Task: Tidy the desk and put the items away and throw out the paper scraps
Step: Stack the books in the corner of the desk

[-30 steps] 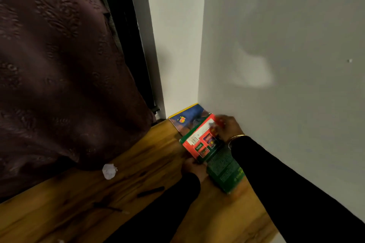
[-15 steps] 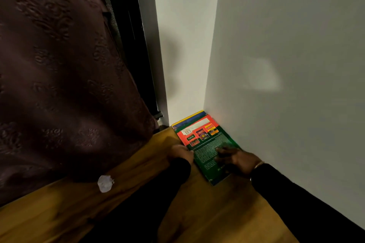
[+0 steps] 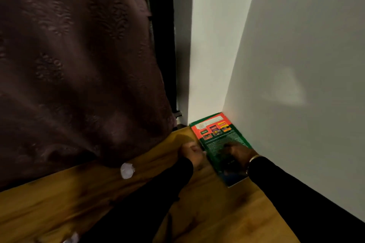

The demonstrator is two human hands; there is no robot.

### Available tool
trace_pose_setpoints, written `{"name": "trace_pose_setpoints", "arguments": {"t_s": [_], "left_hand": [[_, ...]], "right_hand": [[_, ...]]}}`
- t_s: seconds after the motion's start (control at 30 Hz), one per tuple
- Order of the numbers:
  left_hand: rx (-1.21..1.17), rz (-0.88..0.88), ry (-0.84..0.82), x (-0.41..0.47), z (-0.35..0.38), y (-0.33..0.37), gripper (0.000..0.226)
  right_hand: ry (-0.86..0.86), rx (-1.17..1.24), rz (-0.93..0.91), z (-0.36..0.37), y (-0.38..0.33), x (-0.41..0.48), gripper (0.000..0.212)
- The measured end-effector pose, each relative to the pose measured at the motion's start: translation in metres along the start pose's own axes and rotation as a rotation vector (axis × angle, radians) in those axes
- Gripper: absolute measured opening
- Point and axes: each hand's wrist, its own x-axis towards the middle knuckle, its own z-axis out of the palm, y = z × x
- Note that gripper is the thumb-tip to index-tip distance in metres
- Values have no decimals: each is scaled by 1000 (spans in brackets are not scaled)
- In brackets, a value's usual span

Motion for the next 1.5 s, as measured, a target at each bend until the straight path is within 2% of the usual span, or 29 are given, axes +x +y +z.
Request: {"name": "trace_pose_setpoints", "arguments": {"t_s": [0.07, 0.13, 0.2, 0.23, 0.37, 0.43, 0.53, 0.6, 0.63, 0.7, 0.77, 0.83, 0.9, 1.03, 1.13, 1.17, 1.2, 1.27, 1.3, 1.4, 1.43, 1.5], "left_hand": [[3, 38, 43, -9, -27, 0, 45], [9, 118, 53, -22, -67, -1, 36], [-13, 182, 88, -42, -123, -10, 23], [-27, 192, 115, -51, -153, -17, 20], [2, 194, 370, -97, -286, -54, 17], [24, 151, 455, -136, -356, -78, 14], [38, 72, 554, -194, -442, -127, 21], [10, 48, 648, -225, -489, -166, 15], [-31, 45, 708, -242, -510, -180, 22], [-26, -45, 834, -274, -557, -222, 31], [6, -184, 918, -305, -594, -259, 24], [106, -331, 1035, -342, -620, -290, 39], [154, -478, 1033, -375, -641, -323, 52], [236, -867, 964, -420, -663, -380, 104], [198, -1080, 965, -439, -661, -401, 128], [176, -1118, 948, -441, -662, -409, 130], [166, -1138, 940, -443, -662, -414, 130], [153, -1153, 896, -444, -668, -417, 132], [147, -1148, 876, -442, -672, -421, 133], [107, -1119, 859, -446, -684, -433, 126], [89, -1071, 864, -451, -687, -432, 115], [5, -952, 842, -460, -694, -431, 77]], "right_hand": [[110, -87, -91, 0, -44, 3, 40], [42, 65, -159, 11, -92, 14, 51], [-100, 181, -143, 23, -151, 22, 51], [-75, 155, -161, 29, -182, 25, 49], [-164, 302, -172, 68, -297, 42, 48], [-175, 367, -199, 99, -356, 42, 50], [-223, 331, -283, 145, -437, 28, 49], [-247, 402, -277, 176, -486, 16, 47], [-259, 431, -271, 190, -508, 10, 44], [-336, 445, -291, 223, -557, -4, 35], [-419, 421, -319, 257, -596, -18, 31], [-472, 387, -344, 297, -631, -31, 33], [-517, 366, -377, 335, -665, -48, 38], [-577, 419, -320, 399, -731, -84, 45], [-624, 434, -233, 438, -765, -107, 40], [-673, 405, -232, 459, -772, -110, 40], [-722, 364, -231, 480, -777, -109, 55], [-742, 220, -233, 520, -779, -98, 104], [-720, 148, -227, 527, -778, -95, 108], [-656, 112, -192, 501, -790, -105, 74], [-642, 114, -185, 491, -793, -109, 61], [-620, 133, -199, 489, -795, -110, 50]]}}
